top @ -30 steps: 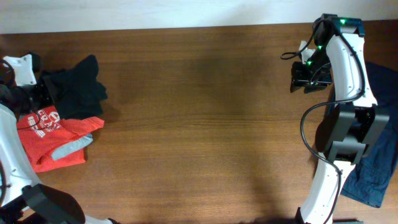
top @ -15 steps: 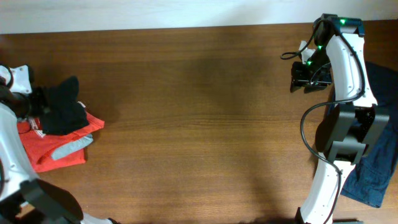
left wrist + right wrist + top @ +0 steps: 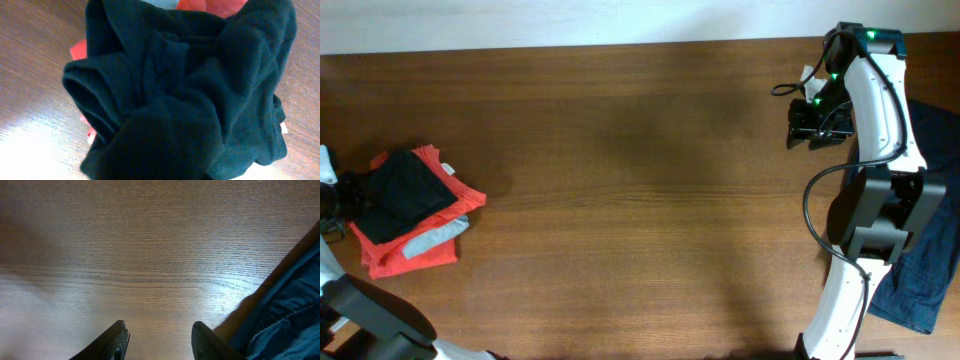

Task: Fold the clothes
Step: 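Carry the bundle left and place it on the red t-shirt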

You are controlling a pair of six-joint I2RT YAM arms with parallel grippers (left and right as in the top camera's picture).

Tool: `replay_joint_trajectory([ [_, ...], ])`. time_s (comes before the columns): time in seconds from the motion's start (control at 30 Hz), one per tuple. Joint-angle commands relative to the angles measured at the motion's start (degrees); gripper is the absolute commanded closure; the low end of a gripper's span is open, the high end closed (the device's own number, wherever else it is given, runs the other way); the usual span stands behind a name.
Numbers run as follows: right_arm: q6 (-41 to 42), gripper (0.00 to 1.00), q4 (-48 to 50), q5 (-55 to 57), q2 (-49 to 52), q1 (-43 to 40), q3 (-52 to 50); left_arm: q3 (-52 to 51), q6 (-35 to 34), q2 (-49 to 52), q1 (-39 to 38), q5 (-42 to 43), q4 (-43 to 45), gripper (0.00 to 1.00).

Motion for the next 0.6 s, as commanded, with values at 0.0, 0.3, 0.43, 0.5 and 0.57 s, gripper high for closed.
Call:
replay_joint_trajectory([
  [0.0, -0.37, 0.53, -0.26, 0.13, -1.92, 0.26, 0.92, -0.07, -0.79, -0.15, 0.44, -1.18, -0.7, 0.56],
  [0.3, -0.37, 0.53, -0.44, 0.13, -1.95, 0.26, 0.92, -0.04, -10.27, -0.17, 0.68, -10.25, -1.84, 0.38],
  [0.43, -0.37, 0.53, -0.44, 0.13, -1.92, 0.26, 0.92, 0.02, -11.21, -0.52, 1.36, -10.01, -2.34, 0.36],
  [0.5, -0.37, 0.53, -0.44, 0.13, -1.92, 0.26, 0.92, 0.09, -11.43, -1.84, 1.33, -8.07, -2.01, 0.36],
  [0.57, -0.37, 0.53, -0.42, 0.13, -1.92, 0.26, 0.92, 0.42, -8.26, -5.57, 1.33, -1.07, -0.55, 0.35],
])
